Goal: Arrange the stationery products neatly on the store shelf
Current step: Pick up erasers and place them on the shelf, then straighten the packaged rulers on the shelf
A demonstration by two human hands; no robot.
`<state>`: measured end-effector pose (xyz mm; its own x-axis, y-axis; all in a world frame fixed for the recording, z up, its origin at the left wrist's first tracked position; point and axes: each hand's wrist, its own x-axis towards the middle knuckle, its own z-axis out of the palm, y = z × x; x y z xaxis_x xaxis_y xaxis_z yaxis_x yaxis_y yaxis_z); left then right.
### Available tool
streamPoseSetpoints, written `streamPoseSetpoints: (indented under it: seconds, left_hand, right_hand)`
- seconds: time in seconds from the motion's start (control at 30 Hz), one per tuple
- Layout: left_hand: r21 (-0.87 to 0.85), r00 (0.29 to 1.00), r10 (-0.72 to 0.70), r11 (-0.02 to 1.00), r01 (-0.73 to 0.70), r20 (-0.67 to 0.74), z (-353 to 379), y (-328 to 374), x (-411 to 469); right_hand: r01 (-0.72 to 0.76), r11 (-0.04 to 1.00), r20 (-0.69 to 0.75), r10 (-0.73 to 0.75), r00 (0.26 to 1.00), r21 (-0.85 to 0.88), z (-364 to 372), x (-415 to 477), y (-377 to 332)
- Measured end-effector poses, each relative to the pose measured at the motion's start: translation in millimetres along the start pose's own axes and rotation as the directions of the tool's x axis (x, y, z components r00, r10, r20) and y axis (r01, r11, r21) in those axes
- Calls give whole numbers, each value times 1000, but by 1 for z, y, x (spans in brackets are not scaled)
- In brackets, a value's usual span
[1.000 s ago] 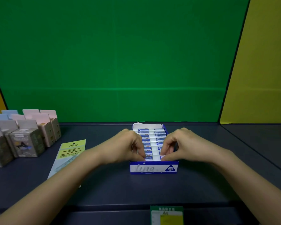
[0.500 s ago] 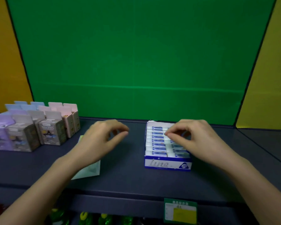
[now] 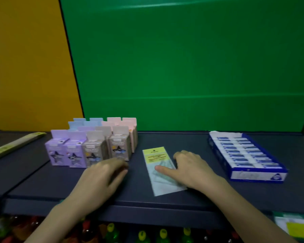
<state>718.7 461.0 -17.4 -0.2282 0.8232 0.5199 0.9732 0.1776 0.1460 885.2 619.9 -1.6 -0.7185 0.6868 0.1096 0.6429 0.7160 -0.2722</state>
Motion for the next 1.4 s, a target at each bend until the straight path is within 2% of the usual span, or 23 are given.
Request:
streamPoseSetpoints:
  seconds: [0.1,0.17,0.4,0.6,0.67,0.73,0.83,0.9,1.03,1.17,1.27,1.4]
  left_hand:
    - [8,1000,15,1000,-15,4,-8,-25,-11]
    - [-13,1000,18,1000,-17,4,-13,-38,-17]
    - [-31,999,-10,999,9,-41,-24,-67,-30]
    - [-19,996,-68,998,67,-59,-30,-78,-45]
    - [-29,990,-102,995,99,-97,-34,-86,-51]
    - [-33,979,-147,989,144,-140,-40,-97,-59]
    - [-11,959,-206,978,208,-196,-51,-119,-73]
    - [3,950,-243,969,248,-196,-62,-134,-85]
    - [0,927,-306,950,313,-219,-92,-167,-115]
    - [37,907,-336,934,356,-254,-124,-217,-152]
    - [71,896,-373,914,399,-240,-149,-260,-185]
    - [137,884,-408,885,444,-230,-186,-319,-235]
  right_hand:
    - [-110,989,6,111,994,-98,11,9,-25]
    - [-162,983,17,164,986,-90,15,13,-32]
    - [-278,956,152,262,953,97,7,17,-41]
    - [-282,936,93,268,959,209,9,19,-26]
    - [-256,917,36,258,965,307,7,13,-19]
    - [-172,903,-119,236,965,393,3,5,-19]
    - [57,844,-361,166,917,533,-13,-9,-41]
    - [173,785,-406,108,907,595,-22,-14,-68]
    - [275,700,-376,-10,926,659,-24,-6,-137]
    - [356,673,-319,-184,930,649,-4,13,-222]
    - [370,646,-243,-281,929,668,21,31,-293]
    - [325,607,-143,-329,933,725,60,54,-391]
